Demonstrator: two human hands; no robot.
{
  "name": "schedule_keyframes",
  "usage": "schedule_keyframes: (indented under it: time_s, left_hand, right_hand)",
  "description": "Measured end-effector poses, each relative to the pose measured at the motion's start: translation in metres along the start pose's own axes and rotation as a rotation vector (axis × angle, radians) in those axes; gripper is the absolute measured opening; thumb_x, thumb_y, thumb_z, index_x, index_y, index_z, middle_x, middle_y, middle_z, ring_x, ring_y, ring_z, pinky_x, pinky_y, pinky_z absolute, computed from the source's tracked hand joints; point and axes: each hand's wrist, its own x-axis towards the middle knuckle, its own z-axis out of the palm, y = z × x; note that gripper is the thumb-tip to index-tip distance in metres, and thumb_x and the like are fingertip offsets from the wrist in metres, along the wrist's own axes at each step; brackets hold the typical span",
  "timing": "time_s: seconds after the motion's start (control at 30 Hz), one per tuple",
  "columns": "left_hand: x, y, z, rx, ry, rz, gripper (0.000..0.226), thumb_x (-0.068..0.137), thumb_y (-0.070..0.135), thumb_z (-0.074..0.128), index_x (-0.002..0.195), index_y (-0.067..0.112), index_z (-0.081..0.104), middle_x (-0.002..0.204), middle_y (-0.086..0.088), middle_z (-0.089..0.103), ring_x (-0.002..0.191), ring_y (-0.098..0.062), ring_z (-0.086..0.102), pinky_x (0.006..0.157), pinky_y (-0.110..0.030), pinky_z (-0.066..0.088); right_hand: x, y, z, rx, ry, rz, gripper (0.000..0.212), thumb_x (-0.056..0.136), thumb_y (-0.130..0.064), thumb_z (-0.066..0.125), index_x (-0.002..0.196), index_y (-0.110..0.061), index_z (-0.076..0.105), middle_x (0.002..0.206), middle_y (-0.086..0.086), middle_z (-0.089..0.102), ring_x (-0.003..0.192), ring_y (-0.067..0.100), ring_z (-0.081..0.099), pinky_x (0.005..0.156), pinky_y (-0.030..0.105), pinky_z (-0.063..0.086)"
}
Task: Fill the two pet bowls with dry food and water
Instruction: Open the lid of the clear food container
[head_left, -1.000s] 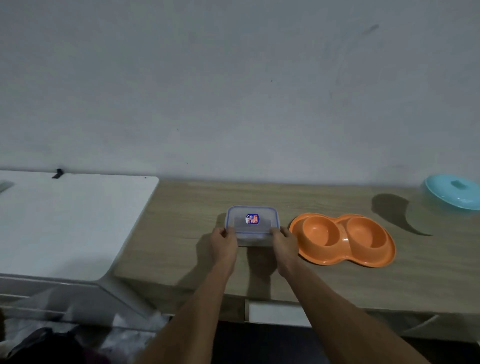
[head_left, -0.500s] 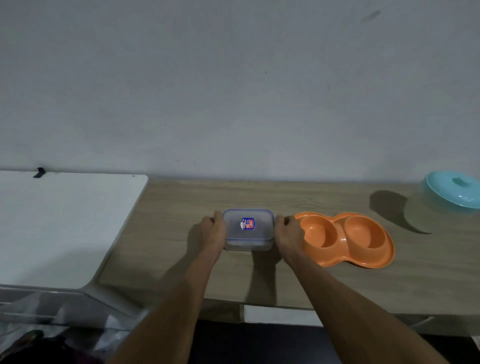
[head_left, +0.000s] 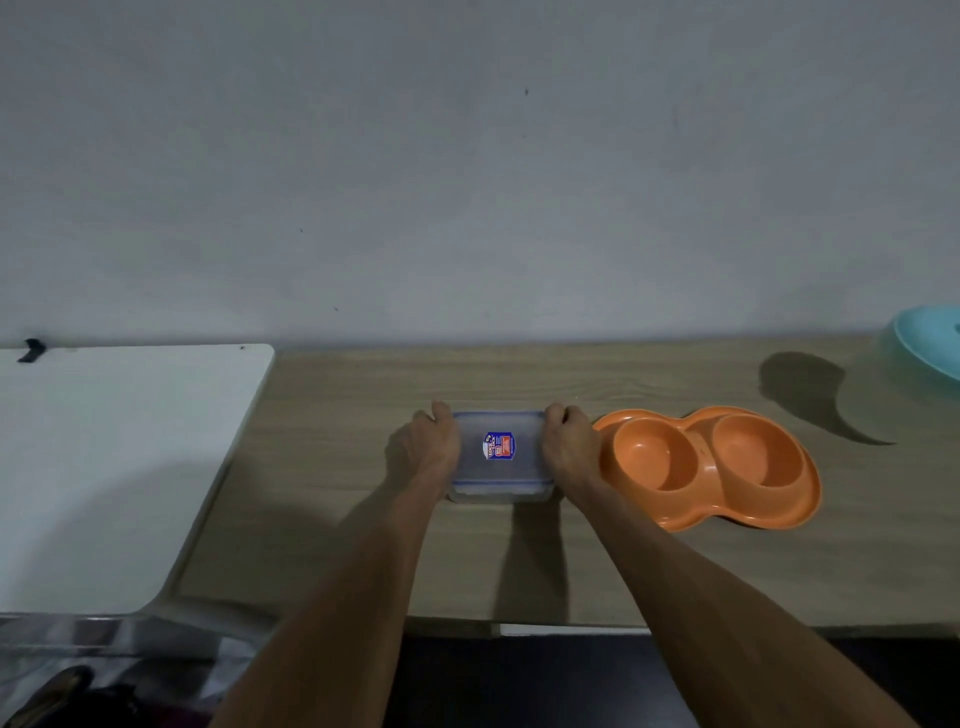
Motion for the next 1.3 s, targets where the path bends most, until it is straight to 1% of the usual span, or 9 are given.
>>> schedule_keyframes:
  time_s: [0.23, 0.43, 0.63, 0.7, 0.8, 0.93, 1.13, 1.23, 1.3]
  left_hand:
    - [-0.002, 0.002, -0.004, 0.041, 0.130, 0.031, 0.063, 0.093, 0.053, 0.027, 0.097, 0.009, 0.071, 0.100, -0.018, 0.072, 0.095, -0.037, 0.066, 0.089, -0.043, 0.052]
    - [-0.019, 0.006, -0.024, -0.315, 0.031, -0.015, 0.047, 0.101, 0.041, 0.043, 0.121, 0.000, 0.057, 0.116, -0.013, 0.061, 0.107, -0.030, 0.058, 0.071, -0.026, 0.029]
    - [-0.029, -0.027, -0.018, -0.447, -0.171, 0.160, 0.049, 0.090, 0.025, 0.070, 0.129, 0.001, 0.054, 0.119, -0.001, 0.062, 0.102, -0.018, 0.063, 0.060, -0.006, 0.041]
    - [-0.029, -0.036, -0.009, -0.483, -0.223, 0.231, 0.044, 0.087, 0.022, 0.073, 0.125, 0.004, 0.061, 0.117, -0.008, 0.070, 0.101, -0.020, 0.068, 0.067, -0.006, 0.050]
    - [-0.028, -0.040, -0.001, -0.570, -0.224, 0.220, 0.044, 0.086, 0.021, 0.074, 0.126, 0.007, 0.062, 0.116, -0.012, 0.070, 0.105, -0.025, 0.068, 0.088, -0.032, 0.056]
    - [-0.031, -0.038, 0.000, -0.608, -0.232, 0.202, 0.047, 0.085, 0.024, 0.074, 0.127, 0.009, 0.060, 0.117, -0.011, 0.069, 0.105, -0.026, 0.068, 0.091, -0.040, 0.056]
    - [-0.035, -0.036, -0.006, -0.559, -0.236, 0.250, 0.068, 0.088, 0.027, 0.071, 0.147, 0.012, 0.041, 0.147, -0.007, 0.049, 0.134, -0.023, 0.049, 0.109, -0.028, 0.039]
    - [-0.041, -0.034, -0.012, -0.483, -0.259, 0.322, 0.068, 0.097, 0.016, 0.060, 0.155, 0.014, 0.024, 0.152, 0.002, 0.035, 0.138, -0.012, 0.035, 0.088, 0.005, 0.025]
    - [-0.044, -0.031, -0.014, -0.457, -0.256, 0.378, 0.063, 0.099, 0.012, 0.056, 0.154, 0.017, 0.025, 0.154, 0.001, 0.035, 0.138, -0.014, 0.037, 0.093, 0.000, 0.029]
  right_hand:
    - [-0.005, -0.008, -0.003, -0.280, 0.082, -0.094, 0.037, 0.104, -0.028, 0.030, 0.101, -0.004, 0.058, 0.094, 0.015, 0.065, 0.076, 0.027, 0.051, 0.070, 0.033, 0.032]
    - [0.007, -0.026, -0.002, -0.643, 0.130, -0.319, 0.026, 0.096, -0.025, 0.043, 0.110, -0.008, 0.057, 0.116, 0.015, 0.060, 0.107, 0.038, 0.056, 0.086, 0.043, 0.043]
    - [0.021, -0.060, 0.027, -0.591, -0.267, -0.354, 0.044, 0.097, -0.038, 0.037, 0.101, -0.005, 0.066, 0.108, 0.021, 0.067, 0.101, 0.038, 0.064, 0.083, 0.040, 0.049]
    - [0.020, -0.064, 0.036, -0.640, -0.322, -0.341, 0.048, 0.097, -0.041, 0.035, 0.109, -0.006, 0.066, 0.118, 0.020, 0.065, 0.106, 0.037, 0.062, 0.088, 0.041, 0.047]
    - [0.024, -0.065, 0.041, -0.713, -0.372, -0.301, 0.053, 0.096, -0.044, 0.031, 0.120, -0.008, 0.061, 0.128, 0.019, 0.060, 0.114, 0.036, 0.058, 0.094, 0.041, 0.043]
    - [0.025, -0.064, 0.044, -0.665, -0.268, -0.343, 0.048, 0.094, -0.043, 0.038, 0.096, -0.007, 0.069, 0.107, 0.017, 0.069, 0.087, 0.030, 0.058, 0.075, 0.033, 0.040]
    - [0.016, -0.052, 0.035, -0.662, -0.113, -0.622, 0.031, 0.097, -0.036, 0.043, 0.106, -0.010, 0.058, 0.111, 0.012, 0.061, 0.103, 0.032, 0.057, 0.088, 0.042, 0.038]
    - [-0.001, -0.041, 0.015, -0.625, -0.036, -0.818, 0.028, 0.094, -0.030, 0.040, 0.103, -0.009, 0.057, 0.104, 0.012, 0.058, 0.093, 0.033, 0.055, 0.076, 0.041, 0.041]
    - [-0.019, -0.030, -0.002, -0.615, -0.052, -0.942, 0.031, 0.089, -0.033, 0.038, 0.096, -0.009, 0.057, 0.096, 0.012, 0.058, 0.085, 0.032, 0.056, 0.069, 0.041, 0.045]
